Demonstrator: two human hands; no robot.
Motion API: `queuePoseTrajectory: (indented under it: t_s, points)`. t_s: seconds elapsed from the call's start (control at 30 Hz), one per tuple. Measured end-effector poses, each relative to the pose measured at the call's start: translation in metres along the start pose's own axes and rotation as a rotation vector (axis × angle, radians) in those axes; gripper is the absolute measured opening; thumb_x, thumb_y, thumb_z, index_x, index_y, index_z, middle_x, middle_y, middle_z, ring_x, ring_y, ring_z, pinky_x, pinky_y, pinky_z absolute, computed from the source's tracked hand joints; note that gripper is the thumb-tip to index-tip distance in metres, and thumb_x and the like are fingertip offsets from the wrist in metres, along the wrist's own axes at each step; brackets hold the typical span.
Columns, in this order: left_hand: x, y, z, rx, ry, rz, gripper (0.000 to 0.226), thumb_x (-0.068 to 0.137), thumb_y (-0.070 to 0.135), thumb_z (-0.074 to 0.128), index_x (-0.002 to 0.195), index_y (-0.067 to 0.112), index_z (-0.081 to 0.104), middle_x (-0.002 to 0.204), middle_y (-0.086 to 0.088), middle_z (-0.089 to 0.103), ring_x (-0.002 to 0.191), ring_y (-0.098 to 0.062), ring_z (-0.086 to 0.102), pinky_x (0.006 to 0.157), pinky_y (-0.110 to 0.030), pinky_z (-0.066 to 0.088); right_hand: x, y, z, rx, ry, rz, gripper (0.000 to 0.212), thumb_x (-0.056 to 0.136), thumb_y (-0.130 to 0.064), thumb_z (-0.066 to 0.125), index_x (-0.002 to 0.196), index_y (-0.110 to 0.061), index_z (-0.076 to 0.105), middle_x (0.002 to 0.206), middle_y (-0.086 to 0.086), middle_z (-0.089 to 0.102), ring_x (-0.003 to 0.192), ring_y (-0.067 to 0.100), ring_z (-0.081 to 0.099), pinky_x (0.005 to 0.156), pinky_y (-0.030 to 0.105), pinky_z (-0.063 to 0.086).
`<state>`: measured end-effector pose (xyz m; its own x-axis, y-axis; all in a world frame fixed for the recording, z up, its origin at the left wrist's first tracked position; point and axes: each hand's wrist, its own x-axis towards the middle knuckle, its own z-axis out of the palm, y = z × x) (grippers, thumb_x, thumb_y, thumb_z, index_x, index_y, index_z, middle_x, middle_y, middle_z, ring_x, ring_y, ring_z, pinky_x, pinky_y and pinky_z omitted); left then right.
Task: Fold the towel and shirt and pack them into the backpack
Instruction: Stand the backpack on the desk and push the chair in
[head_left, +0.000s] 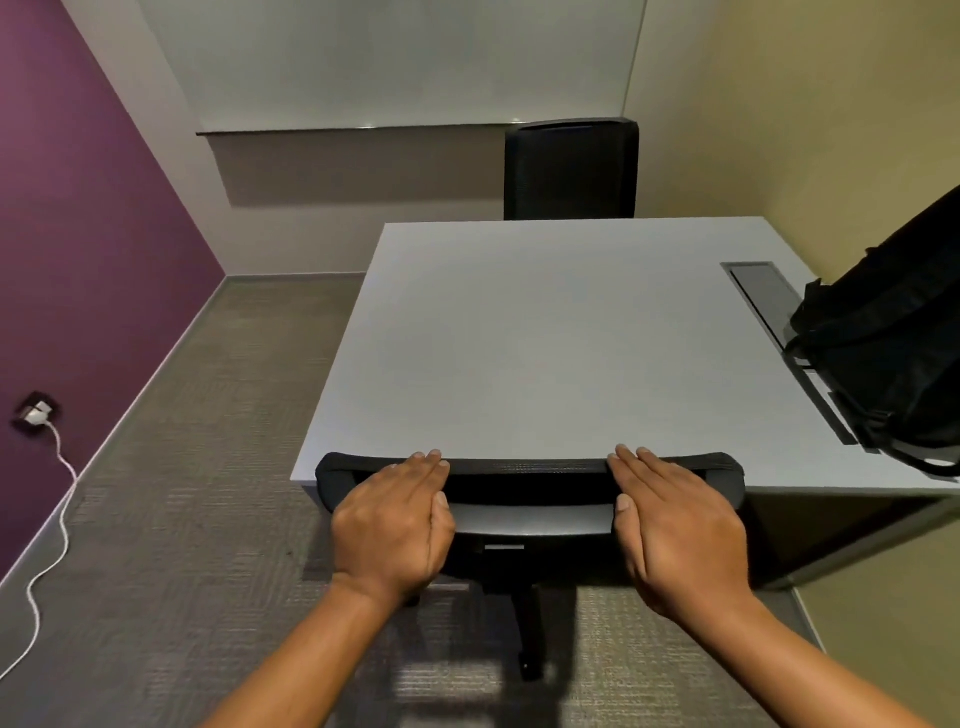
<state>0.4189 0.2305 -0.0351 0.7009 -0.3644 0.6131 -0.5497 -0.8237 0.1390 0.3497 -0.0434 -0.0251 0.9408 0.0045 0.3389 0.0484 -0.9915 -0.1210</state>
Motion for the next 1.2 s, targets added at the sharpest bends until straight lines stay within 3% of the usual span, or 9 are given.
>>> queuePoseTrajectory:
  t_s: [0.13, 0.63, 0.87, 1.07, 1.2]
  points:
    - [0.002, -0.012, 0.002, -0.014, 0.020, 0.034, 0.041, 0.090, 0.025, 0.040, 0.104, 0.010, 0.076, 0.110, -0.004, 0.073, 0.102, -0.018, 0.070, 0.087, -0.034, 0.055, 0.005, -0.007, 0.007, -0.001, 0.050, -0.005, 0.049, 0.095, -0.030, 0.034, 0.120, -0.009, 0.070, 0.124, 0.007, 0.068, 0.119, 0.023, 0.063, 0.099, 0.038, 0.046]
    - [-0.001, -0.012, 0.003, -0.096, -0.024, -0.006, 0.040, 0.090, 0.025, 0.042, 0.105, 0.011, 0.076, 0.111, -0.003, 0.073, 0.105, -0.017, 0.069, 0.090, -0.034, 0.054, 0.005, -0.011, 0.004, -0.006, 0.096, 0.015, 0.048, 0.094, -0.029, 0.034, 0.118, -0.009, 0.071, 0.121, 0.007, 0.069, 0.117, 0.023, 0.064, 0.101, 0.035, 0.041]
    - [0.000, -0.010, -0.003, -0.118, -0.110, -0.036, 0.041, 0.089, 0.025, 0.042, 0.105, 0.010, 0.076, 0.111, -0.004, 0.073, 0.105, -0.019, 0.069, 0.090, -0.034, 0.054, 0.004, -0.015, -0.001, 0.004, 0.024, 0.051, 0.050, 0.096, -0.031, 0.032, 0.120, -0.010, 0.070, 0.123, 0.005, 0.069, 0.120, 0.022, 0.062, 0.099, 0.040, 0.048]
    - [0.006, -0.002, -0.023, -0.093, -0.316, -0.133, 0.044, 0.087, 0.030, 0.039, 0.107, 0.016, 0.075, 0.113, 0.001, 0.072, 0.107, -0.015, 0.067, 0.092, -0.033, 0.051, 0.002, -0.022, -0.017, -0.008, -0.119, 0.098, 0.056, 0.095, -0.038, 0.025, 0.129, -0.017, 0.065, 0.131, 0.000, 0.064, 0.127, 0.017, 0.056, 0.107, 0.034, 0.040]
    - [0.016, 0.006, -0.033, -0.086, -0.355, -0.195, 0.054, 0.090, 0.039, 0.028, 0.112, 0.018, 0.073, 0.117, 0.004, 0.070, 0.112, -0.013, 0.064, 0.095, -0.030, 0.048, 0.011, -0.029, -0.030, 0.052, -0.206, 0.070, 0.067, 0.094, -0.043, 0.011, 0.145, -0.020, 0.047, 0.150, -0.002, 0.046, 0.143, 0.015, 0.036, 0.115, 0.023, 0.015]
